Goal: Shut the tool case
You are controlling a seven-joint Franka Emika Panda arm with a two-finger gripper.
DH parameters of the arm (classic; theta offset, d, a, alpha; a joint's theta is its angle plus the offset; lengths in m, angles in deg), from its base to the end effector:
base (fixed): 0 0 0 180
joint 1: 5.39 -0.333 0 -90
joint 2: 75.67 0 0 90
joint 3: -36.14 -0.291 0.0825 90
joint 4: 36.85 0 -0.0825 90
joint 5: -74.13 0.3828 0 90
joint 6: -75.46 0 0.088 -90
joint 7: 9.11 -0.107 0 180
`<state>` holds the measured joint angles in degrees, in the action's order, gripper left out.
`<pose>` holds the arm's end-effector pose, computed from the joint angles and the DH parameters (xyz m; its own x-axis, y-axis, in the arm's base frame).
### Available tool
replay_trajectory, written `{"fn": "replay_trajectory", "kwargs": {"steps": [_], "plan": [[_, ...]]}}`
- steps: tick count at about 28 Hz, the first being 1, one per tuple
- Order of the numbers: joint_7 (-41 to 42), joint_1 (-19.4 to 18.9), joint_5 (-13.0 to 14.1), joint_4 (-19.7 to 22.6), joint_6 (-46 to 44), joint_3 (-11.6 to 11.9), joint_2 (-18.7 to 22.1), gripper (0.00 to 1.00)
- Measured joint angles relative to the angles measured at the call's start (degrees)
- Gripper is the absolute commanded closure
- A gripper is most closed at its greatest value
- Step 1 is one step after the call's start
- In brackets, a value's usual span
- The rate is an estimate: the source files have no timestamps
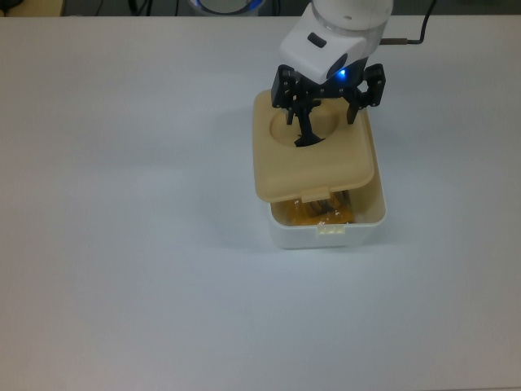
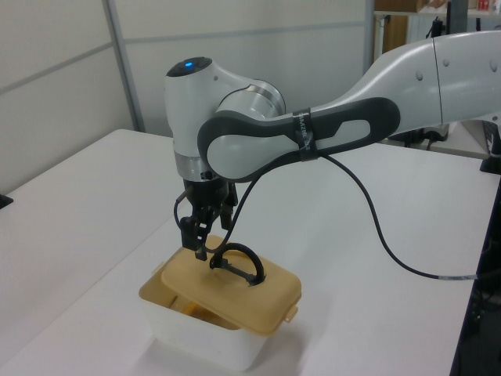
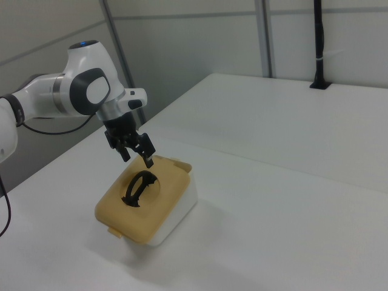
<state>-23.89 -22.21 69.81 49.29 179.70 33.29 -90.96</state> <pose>0.6068 0.2069 0.4947 0.9929 0.1011 0.0628 0.0983 -0.9941 0.0463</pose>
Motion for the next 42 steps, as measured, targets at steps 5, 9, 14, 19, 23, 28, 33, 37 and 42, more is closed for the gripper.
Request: {"fn": "replay_trajectory", "kwargs": {"steps": [5, 9, 14, 19, 23, 28, 33, 37, 42], "plan": [[0.0, 0.0, 0.0, 0.0, 0.0, 0.0, 0.1, 0.00], [0.0, 0.1, 0.0, -0.2, 0.0, 0.3, 0.8, 0.00], [0.0, 1.8, 0.0, -0.3, -0.1, 0.6, 3.2, 0.00], [0.9, 4.5, 0.0, -0.3, -1.2, 0.6, 6.0, 0.00], [2.6, 6.1, 0.5, -0.3, -2.8, 0.6, 7.5, 0.00], [3.1, 6.2, 0.9, 0.2, -3.3, 0.3, 7.7, 0.00], [3.1, 6.1, 0.9, 0.8, -3.3, -0.2, 7.6, 0.00], [3.1, 6.2, 0.9, 0.8, -3.3, -0.1, 7.7, 0.00], [3.1, 6.3, 0.9, 0.8, -3.5, 0.2, 8.0, 0.00]]}}
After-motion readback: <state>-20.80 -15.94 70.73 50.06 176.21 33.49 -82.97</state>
